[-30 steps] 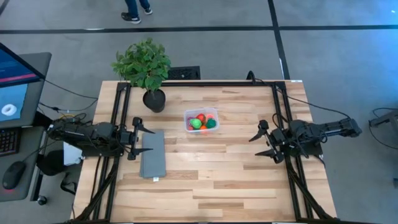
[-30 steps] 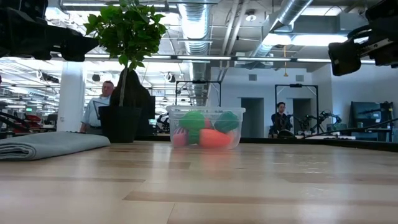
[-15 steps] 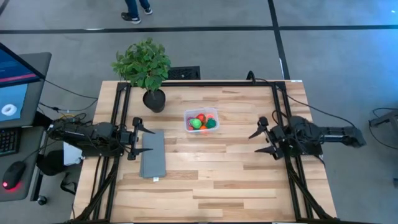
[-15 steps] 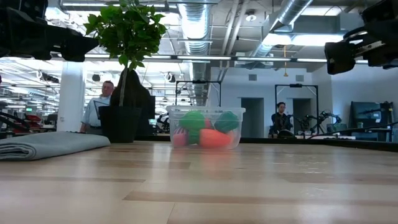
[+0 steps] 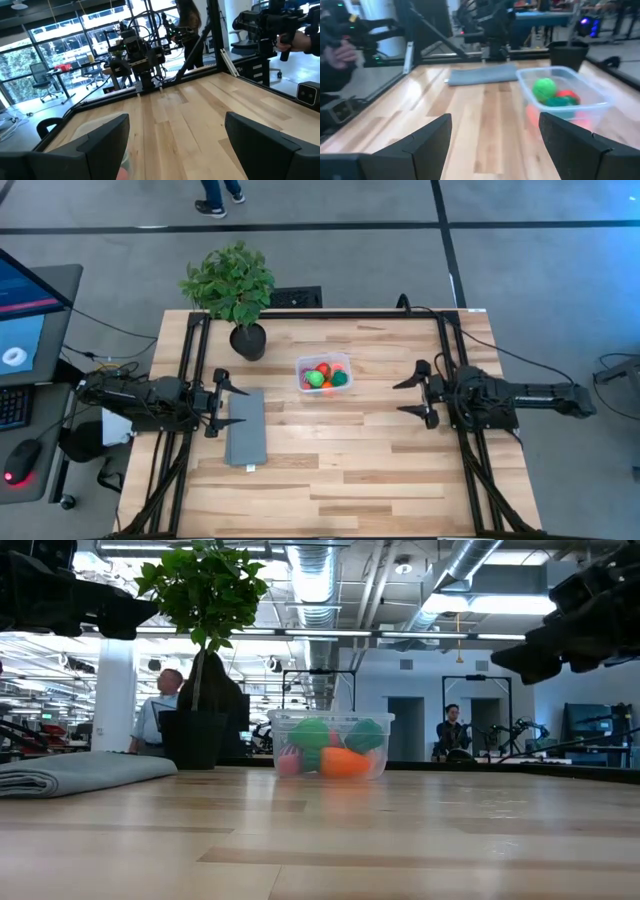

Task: Pick and placing Produce into tupperware
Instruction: Return to Home Position

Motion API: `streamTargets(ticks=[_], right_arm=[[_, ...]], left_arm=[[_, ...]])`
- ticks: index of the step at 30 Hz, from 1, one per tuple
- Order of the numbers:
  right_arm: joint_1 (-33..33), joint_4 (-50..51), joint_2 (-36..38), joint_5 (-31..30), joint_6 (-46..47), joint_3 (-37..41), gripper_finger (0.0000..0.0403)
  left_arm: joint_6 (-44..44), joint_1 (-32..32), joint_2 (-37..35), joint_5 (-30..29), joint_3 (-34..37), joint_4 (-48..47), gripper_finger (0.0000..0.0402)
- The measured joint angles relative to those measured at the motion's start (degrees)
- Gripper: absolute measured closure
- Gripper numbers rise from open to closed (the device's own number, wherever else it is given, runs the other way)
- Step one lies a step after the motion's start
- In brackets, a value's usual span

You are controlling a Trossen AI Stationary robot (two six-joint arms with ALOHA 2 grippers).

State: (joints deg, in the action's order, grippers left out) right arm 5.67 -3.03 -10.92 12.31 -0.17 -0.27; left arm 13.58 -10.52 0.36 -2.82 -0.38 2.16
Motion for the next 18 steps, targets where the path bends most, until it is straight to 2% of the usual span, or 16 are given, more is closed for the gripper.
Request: streamTargets(ticks=[11, 14, 18], right_arm=[[-0.02, 2.23, 1.54, -11.02, -1.30, 0.00, 0.0079], [-0.04, 2.30, 1.53, -12.63, -0.73, 0.00, 0.0079], [-0.55, 2.06, 1.99, -11.29, -1.80, 0.00, 0.0079]], left_arm=[[-0.02, 0.00, 0.00, 1.61, 0.00, -0.32, 0.0081], [-0.02, -0.02, 0.00, 2.11, 0.00, -0.41, 0.0081], [-0.04, -0.02, 0.00, 2.11, 0.00, -0.41, 0.0081]])
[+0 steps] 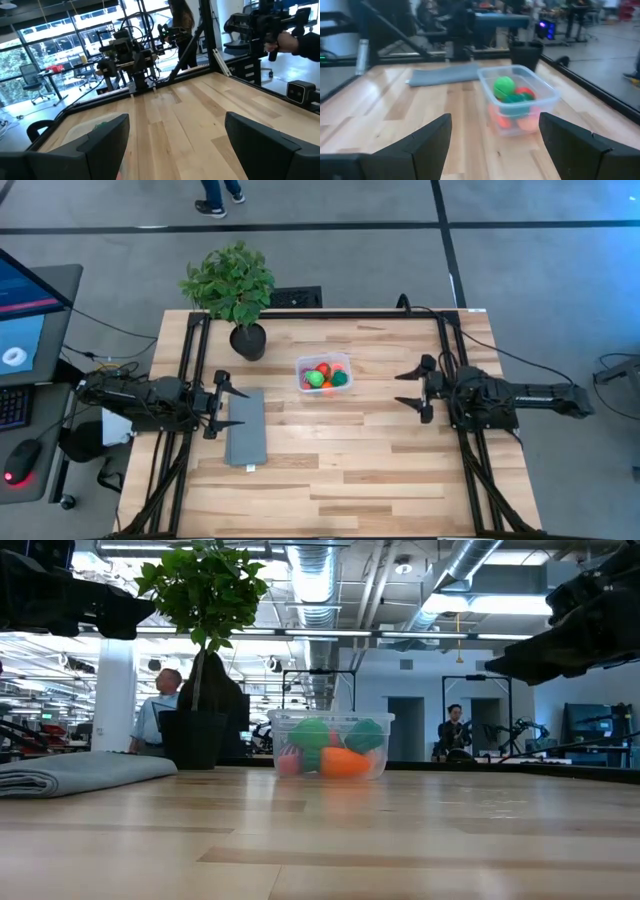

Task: Pick and placing Produce into tupperware
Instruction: Return to Home Position

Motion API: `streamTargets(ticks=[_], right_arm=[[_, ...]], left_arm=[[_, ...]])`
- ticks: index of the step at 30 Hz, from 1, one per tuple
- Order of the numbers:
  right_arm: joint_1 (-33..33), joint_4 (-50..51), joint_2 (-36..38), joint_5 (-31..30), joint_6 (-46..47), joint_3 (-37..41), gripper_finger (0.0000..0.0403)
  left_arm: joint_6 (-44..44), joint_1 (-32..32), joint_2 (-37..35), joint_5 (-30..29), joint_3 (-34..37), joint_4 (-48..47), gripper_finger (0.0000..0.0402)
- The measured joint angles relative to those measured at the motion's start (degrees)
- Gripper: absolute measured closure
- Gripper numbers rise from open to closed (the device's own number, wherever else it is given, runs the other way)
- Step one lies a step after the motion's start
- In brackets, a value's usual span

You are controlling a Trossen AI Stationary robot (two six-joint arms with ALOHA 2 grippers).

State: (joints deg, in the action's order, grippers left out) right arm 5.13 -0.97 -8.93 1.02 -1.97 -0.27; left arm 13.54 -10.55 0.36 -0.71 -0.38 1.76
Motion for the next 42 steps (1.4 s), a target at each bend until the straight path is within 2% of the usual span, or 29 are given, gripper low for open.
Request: streamTargets(ticks=[3, 7, 15, 22, 42], right_arm=[[-1.63, -0.29, 2.27, 1.98, -2.02, 0.00, 0.0079], [-3.30, 0.28, 5.86, -1.03, -3.24, -0.04, 0.0079], [-3.13, 0.32, 8.68, -1.12, -4.05, -0.07, 0.0079], [-3.24, 0.48, 8.83, -1.11, -1.06, -0.09, 0.0079], [-3.24, 0.56, 8.83, -1.07, -1.04, -0.11, 0.0079]], left_arm=[[-0.03, 0.00, 0.02, 0.00, 0.00, 0.01, 0.0081], [-0.83, 0.00, 0.02, 0.00, 0.00, 0.00, 0.0081], [-0.87, 0.00, 0.02, 0.02, 0.00, 0.02, 0.0081], [-0.87, 0.00, 0.02, -0.02, 0.00, 0.02, 0.0081], [-0.85, 0.00, 0.02, -0.04, -0.01, 0.02, 0.0081]])
